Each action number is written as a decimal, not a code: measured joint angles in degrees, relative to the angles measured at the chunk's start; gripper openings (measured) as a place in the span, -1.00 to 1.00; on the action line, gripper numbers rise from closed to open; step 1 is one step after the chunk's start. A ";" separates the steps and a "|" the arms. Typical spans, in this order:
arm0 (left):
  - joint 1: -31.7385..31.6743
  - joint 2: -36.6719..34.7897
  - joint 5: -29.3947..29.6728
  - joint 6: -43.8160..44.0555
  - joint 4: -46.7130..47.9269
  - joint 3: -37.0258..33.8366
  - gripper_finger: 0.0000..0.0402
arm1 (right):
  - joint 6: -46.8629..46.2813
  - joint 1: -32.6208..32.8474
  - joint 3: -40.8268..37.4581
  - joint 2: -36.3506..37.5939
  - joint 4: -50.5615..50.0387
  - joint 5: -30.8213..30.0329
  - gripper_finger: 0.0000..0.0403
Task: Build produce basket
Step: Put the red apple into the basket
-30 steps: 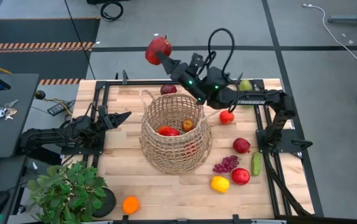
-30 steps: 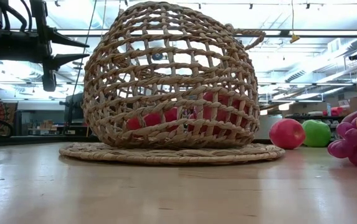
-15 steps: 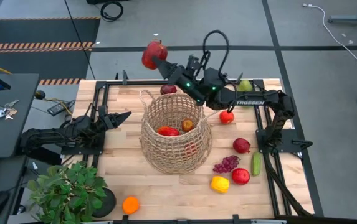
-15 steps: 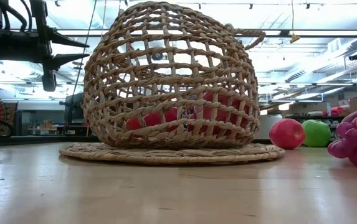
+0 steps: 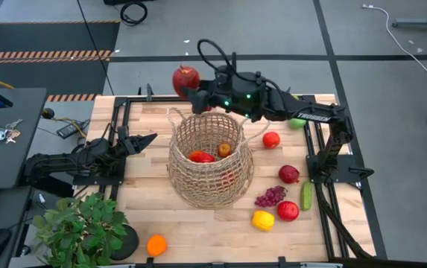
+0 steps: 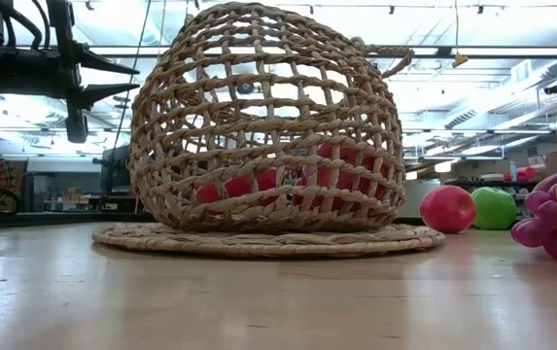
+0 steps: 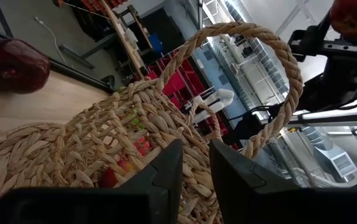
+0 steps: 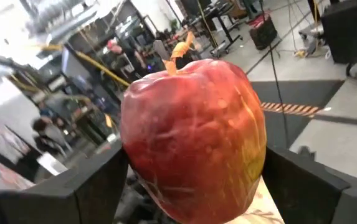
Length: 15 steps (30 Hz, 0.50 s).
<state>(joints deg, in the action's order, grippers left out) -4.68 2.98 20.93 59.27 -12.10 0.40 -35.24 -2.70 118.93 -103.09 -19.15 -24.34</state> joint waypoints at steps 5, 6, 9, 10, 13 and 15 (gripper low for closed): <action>0.02 0.00 0.00 -0.01 0.00 0.02 -0.55 | 12.76 1.50 -0.28 -0.80 0.01 0.00 0.73; 0.02 0.00 0.02 -0.01 0.00 0.02 -0.55 | 17.17 1.81 -0.40 -0.98 -0.55 0.42 0.73; 0.00 0.00 -0.01 -0.01 -0.01 0.02 -0.55 | 29.01 2.88 -0.45 -2.04 -0.06 1.87 0.73; 0.00 0.00 0.00 0.01 -0.02 0.00 -0.55 | 32.22 3.29 -0.46 -2.14 -0.57 1.92 0.73; 0.00 0.00 0.00 -0.01 0.02 0.00 -0.55 | 39.62 4.43 -0.42 -2.56 -0.02 2.00 0.73; 0.01 0.00 0.02 -0.01 0.02 0.00 -0.54 | 43.20 5.02 -0.42 -2.76 -0.35 0.88 0.73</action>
<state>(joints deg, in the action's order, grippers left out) -4.67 2.98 20.95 59.27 -12.08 0.41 7.96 2.32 118.52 -105.84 -19.51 -23.46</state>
